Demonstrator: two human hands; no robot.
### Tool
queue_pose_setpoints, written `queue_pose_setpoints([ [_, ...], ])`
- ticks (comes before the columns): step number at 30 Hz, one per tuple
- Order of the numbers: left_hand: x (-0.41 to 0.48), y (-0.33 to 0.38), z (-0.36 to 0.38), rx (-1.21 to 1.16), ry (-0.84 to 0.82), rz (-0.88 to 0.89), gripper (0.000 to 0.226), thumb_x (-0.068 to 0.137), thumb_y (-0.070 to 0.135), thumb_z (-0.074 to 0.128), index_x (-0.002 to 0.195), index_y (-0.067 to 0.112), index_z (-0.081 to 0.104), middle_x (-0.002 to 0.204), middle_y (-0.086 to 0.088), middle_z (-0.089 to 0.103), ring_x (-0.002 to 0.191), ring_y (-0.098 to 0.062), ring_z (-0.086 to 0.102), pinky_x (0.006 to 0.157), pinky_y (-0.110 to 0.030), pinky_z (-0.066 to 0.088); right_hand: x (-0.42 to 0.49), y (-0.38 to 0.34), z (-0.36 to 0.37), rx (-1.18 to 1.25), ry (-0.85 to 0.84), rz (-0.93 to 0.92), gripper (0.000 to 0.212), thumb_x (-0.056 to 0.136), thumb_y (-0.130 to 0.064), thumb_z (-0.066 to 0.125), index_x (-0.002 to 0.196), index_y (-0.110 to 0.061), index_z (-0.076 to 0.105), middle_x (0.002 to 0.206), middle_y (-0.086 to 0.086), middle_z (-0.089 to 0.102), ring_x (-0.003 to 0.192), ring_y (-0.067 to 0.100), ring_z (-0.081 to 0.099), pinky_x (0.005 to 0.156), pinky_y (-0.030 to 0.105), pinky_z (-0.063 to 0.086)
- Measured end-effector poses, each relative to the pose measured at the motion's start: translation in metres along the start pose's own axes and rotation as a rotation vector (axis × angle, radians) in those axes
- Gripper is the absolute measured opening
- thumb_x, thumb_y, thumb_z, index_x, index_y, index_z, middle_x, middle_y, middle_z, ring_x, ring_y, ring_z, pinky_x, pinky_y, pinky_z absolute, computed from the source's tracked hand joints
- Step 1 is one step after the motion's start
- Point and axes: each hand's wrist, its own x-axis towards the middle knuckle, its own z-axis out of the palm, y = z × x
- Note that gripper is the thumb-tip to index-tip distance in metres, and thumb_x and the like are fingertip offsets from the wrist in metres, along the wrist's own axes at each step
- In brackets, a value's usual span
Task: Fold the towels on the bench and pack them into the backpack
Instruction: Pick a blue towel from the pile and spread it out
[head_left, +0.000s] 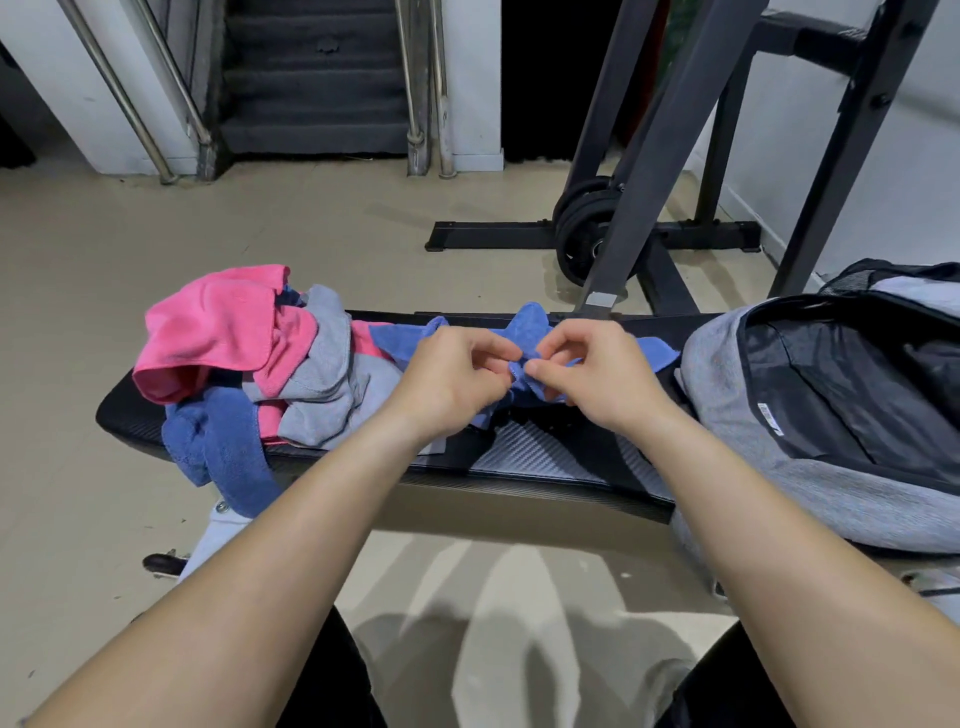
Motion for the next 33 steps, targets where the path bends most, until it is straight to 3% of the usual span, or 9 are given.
queue_pose_setpoints([
  [5,-0.003,0.002,-0.001,0.092,0.070,0.064,0.022,0.085,0.005,0.068,0.092,0.025,0.073,0.073,0.015,0.070,0.067,0.010,0.063,0.070,-0.012,0.049,-0.002,0.001,0.007,0.029,-0.029,0.003,0.008,0.085,-0.017,0.077,0.083,-0.020,0.071,0.071,-0.004,0.073,0.061,0.008,0.070,0.055,0.015,0.047],
  [14,-0.001,-0.004,-0.001,0.265,0.169,0.168,0.017,0.084,0.025,0.073,0.077,0.040,0.070,0.077,0.019,0.068,0.071,-0.001,0.061,0.073,-0.034,0.054,-0.003,0.000,0.009,0.124,-0.065,0.044,0.007,0.086,-0.015,0.078,0.085,-0.018,0.071,0.074,0.002,0.076,0.074,0.019,0.075,0.064,0.031,0.059],
  [17,-0.001,-0.004,-0.001,0.266,0.201,0.191,0.013,0.082,0.029,0.076,0.076,0.039,0.071,0.081,0.014,0.063,0.069,-0.003,0.056,0.071,-0.034,0.051,-0.003,-0.001,0.009,0.139,-0.072,0.042,0.007,0.085,-0.015,0.078,0.086,-0.016,0.071,0.076,0.003,0.076,0.077,0.023,0.074,0.069,0.037,0.060],
  [19,-0.001,-0.004,0.000,0.278,0.183,0.176,0.010,0.082,0.031,0.076,0.075,0.037,0.071,0.073,0.015,0.066,0.067,-0.002,0.058,0.070,-0.031,0.051,-0.004,0.000,0.008,0.139,-0.079,0.036,0.007,0.085,-0.014,0.078,0.086,-0.015,0.071,0.077,0.004,0.076,0.078,0.022,0.074,0.069,0.039,0.060],
  [22,0.000,-0.006,0.000,0.287,0.181,0.151,0.008,0.081,0.036,0.075,0.075,0.036,0.070,0.065,0.022,0.065,0.064,-0.003,0.062,0.068,-0.033,0.053,-0.004,0.000,0.007,0.138,-0.106,0.021,0.010,0.082,-0.016,0.081,0.085,-0.019,0.072,0.078,0.000,0.076,0.077,0.015,0.073,0.068,0.033,0.058],
  [25,0.001,-0.007,0.000,0.280,0.181,0.132,0.010,0.080,0.039,0.075,0.076,0.035,0.068,0.071,0.024,0.067,0.067,-0.003,0.061,0.068,-0.036,0.054,-0.005,0.001,0.007,0.134,-0.127,-0.006,0.015,0.077,-0.021,0.085,0.085,-0.020,0.073,0.078,-0.003,0.075,0.075,0.011,0.071,0.068,0.027,0.054],
  [33,0.001,-0.008,-0.004,0.415,0.077,0.161,0.010,0.090,0.042,0.067,0.083,0.035,0.066,0.080,0.022,0.065,0.069,-0.001,0.057,0.063,-0.030,0.047,-0.002,0.006,-0.001,0.086,-0.136,-0.082,0.009,0.086,-0.020,0.077,0.081,-0.022,0.071,0.070,-0.007,0.069,0.067,0.010,0.063,0.067,0.036,0.054],
])
